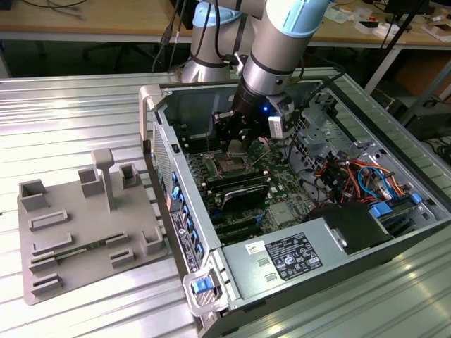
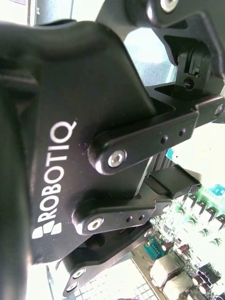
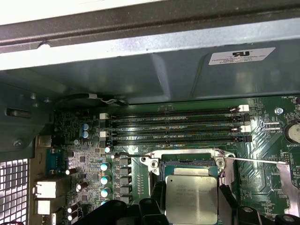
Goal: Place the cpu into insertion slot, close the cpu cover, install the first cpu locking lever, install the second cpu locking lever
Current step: 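Place the cpu into insertion slot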
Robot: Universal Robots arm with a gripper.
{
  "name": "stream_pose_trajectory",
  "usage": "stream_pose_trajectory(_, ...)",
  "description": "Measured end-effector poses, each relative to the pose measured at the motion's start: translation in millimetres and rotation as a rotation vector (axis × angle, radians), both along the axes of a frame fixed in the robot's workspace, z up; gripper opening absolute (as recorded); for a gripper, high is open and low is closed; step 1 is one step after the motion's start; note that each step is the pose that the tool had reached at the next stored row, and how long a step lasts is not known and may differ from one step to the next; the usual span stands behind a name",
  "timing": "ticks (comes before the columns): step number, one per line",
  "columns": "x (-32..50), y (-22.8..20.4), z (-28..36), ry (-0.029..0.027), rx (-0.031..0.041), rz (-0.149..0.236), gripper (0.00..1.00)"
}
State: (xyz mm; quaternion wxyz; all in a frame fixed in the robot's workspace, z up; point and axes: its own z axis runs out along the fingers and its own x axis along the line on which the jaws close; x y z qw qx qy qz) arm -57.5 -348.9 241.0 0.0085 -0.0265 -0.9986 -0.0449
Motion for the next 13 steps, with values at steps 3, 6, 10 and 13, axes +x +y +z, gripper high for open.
stream_pose_trajectory(3,0.0,0.0,-0.5,0.0000,0.0000,-0.006,0.55)
stream_pose_trajectory(6,0.0,0.0,-0.5,0.0000,0.0000,-0.007,0.55)
stream_pose_trajectory(10,0.0,0.0,-0.5,-0.0001,0.0000,-0.010,0.55)
stream_pose_trajectory(13,0.0,0.0,-0.5,-0.0001,0.0000,-0.013,0.55)
